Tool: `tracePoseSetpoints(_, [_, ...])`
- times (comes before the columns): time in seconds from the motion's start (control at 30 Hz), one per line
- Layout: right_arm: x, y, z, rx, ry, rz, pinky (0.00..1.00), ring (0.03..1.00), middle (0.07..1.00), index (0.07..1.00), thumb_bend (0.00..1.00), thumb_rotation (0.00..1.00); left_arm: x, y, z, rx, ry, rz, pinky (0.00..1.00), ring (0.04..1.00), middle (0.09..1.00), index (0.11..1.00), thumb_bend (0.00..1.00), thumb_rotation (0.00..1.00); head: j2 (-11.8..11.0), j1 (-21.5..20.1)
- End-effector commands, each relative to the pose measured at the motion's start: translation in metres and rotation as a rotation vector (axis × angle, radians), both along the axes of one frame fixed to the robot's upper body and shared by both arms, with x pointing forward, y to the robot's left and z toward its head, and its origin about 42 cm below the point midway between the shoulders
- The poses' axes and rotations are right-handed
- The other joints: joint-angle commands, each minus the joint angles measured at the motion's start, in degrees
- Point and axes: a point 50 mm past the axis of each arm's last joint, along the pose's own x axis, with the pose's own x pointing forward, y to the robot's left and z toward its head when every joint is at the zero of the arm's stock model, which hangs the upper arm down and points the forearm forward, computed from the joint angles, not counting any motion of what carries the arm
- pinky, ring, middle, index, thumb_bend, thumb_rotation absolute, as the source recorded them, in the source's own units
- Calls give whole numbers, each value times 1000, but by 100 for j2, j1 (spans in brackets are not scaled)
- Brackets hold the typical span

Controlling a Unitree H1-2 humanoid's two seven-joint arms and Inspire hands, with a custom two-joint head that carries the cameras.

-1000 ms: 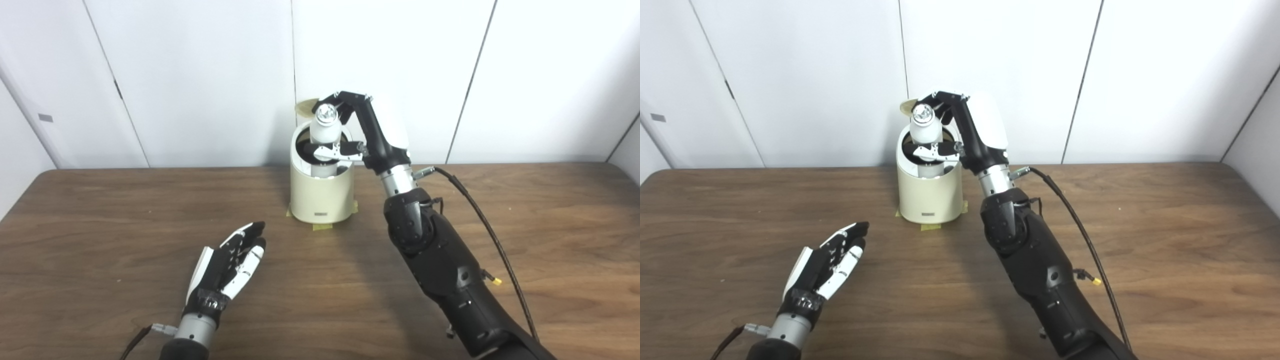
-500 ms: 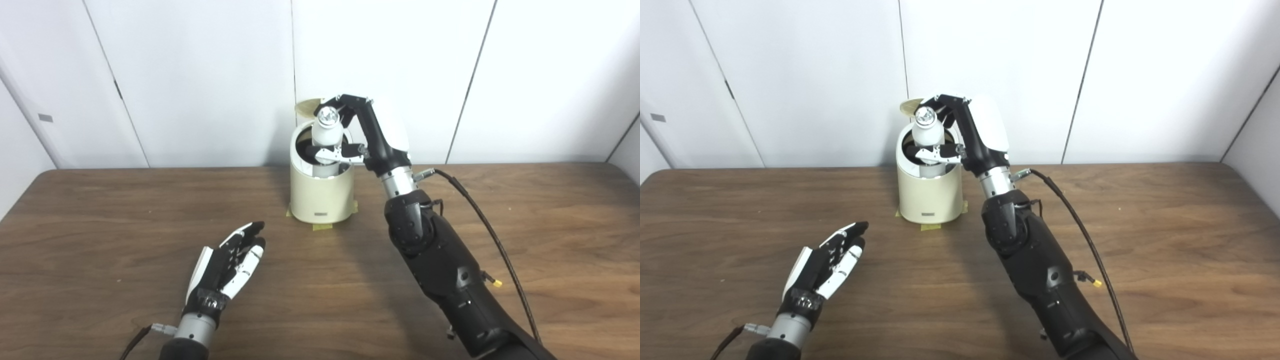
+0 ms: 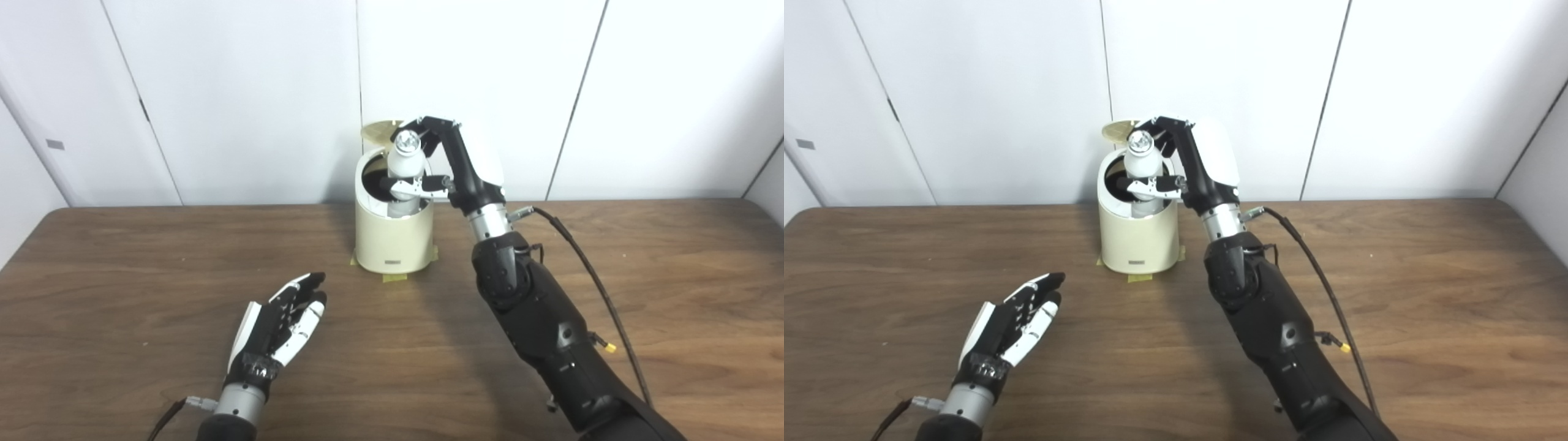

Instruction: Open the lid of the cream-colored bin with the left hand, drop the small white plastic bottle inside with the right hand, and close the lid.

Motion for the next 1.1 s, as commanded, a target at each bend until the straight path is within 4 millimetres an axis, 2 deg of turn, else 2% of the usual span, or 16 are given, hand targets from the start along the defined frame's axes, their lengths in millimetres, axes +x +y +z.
tracePoseSetpoints(0.0, [8,5,35,31,-90,3,364,421,489,502,502,0,3,-1,15,3,-67,5,813,869,873,865,406,631,9,7])
tracePoseSetpoints(0.73, [12,5,19,1,-58,-12,364,421,491,500,502,0,5,-2,14,-2,-73,1,837,879,881,863,405,639,57,24])
tracePoseSetpoints(1.07, [13,6,15,-14,25,-20,336,427,496,553,496,0,5,-2,16,-13,-70,1,816,869,873,862,405,629,74,23])
